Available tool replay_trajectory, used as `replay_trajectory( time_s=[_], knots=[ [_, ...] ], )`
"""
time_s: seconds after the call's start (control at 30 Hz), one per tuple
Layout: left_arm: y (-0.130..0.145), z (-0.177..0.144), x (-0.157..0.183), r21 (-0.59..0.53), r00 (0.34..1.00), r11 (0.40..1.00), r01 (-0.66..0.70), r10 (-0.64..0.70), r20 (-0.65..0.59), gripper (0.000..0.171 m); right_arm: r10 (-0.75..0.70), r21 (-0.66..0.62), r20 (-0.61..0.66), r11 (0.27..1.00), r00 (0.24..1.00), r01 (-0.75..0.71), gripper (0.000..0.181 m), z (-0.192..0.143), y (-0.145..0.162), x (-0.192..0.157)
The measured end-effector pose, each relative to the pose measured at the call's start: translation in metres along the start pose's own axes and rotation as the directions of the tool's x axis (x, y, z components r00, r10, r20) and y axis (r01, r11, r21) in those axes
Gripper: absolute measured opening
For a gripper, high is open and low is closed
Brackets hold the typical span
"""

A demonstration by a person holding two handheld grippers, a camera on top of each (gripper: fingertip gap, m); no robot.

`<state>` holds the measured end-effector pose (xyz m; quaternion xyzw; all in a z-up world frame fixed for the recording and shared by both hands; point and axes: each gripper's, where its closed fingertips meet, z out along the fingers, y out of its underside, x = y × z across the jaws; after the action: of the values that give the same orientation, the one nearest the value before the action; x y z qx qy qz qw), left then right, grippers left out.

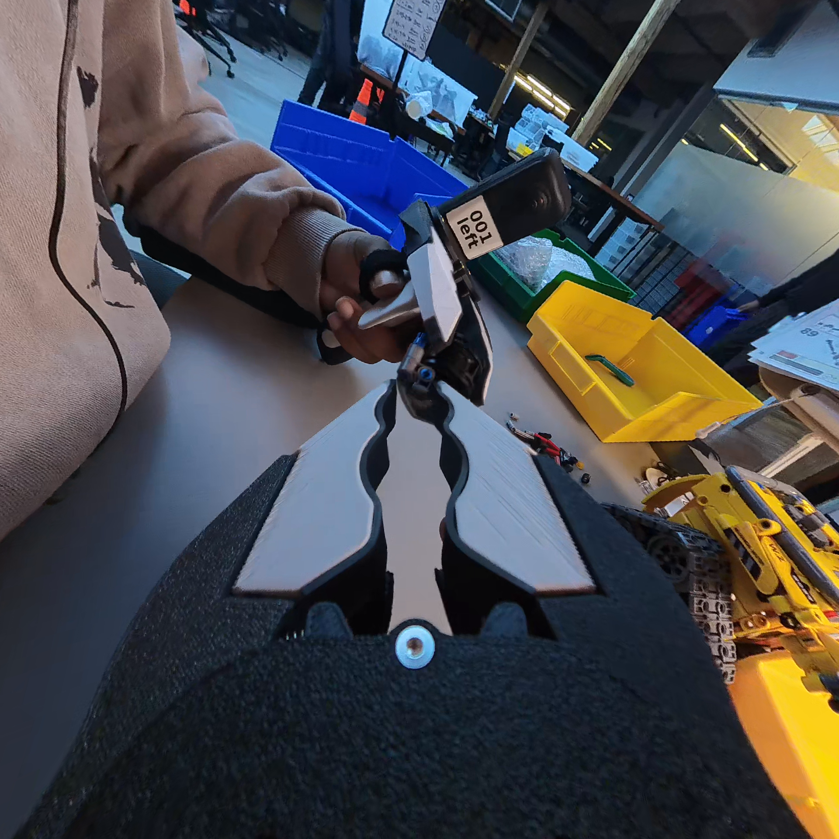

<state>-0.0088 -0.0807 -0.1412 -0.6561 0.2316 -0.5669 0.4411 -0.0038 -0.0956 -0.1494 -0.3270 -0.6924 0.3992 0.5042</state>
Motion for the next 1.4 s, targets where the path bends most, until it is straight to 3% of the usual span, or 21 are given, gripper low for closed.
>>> replay_trajectory(
  time_s=[0.43, 0.67, 0.9, 1.4],
  knots=[
    [-0.002, 0.0, 0.001, 0.005, 0.999, 0.999, -0.045, 0.044, 0.023, 0.031, 0.019, -0.01, 0.006, 1.0, 1.0, -0.019, 0.012, 0.001, 0.001, 0.001],
    [0.009, 0.0, -0.002, -0.114, 0.955, 0.959, -0.258, 0.271, 0.118, 0.032, -0.013, -0.079, 0.036, 0.997, 0.999, 0.016, 0.007, 0.002, 0.011, -0.002],
    [0.019, -0.002, -0.009, -0.237, 0.926, 0.924, -0.299, 0.341, 0.16, 0.033, -0.055, -0.115, 0.026, 0.992, 0.998, 0.058, 0.006, 0.006, 0.015, -0.003],
    [0.01, 0.006, 0.009, -0.185, 0.985, 0.969, -0.166, 0.173, 0.025, 0.032, 0.098, -0.008, 0.116, 0.995, 0.988, -0.097, 0.005, -0.011, -0.005, -0.002]
  ],
)
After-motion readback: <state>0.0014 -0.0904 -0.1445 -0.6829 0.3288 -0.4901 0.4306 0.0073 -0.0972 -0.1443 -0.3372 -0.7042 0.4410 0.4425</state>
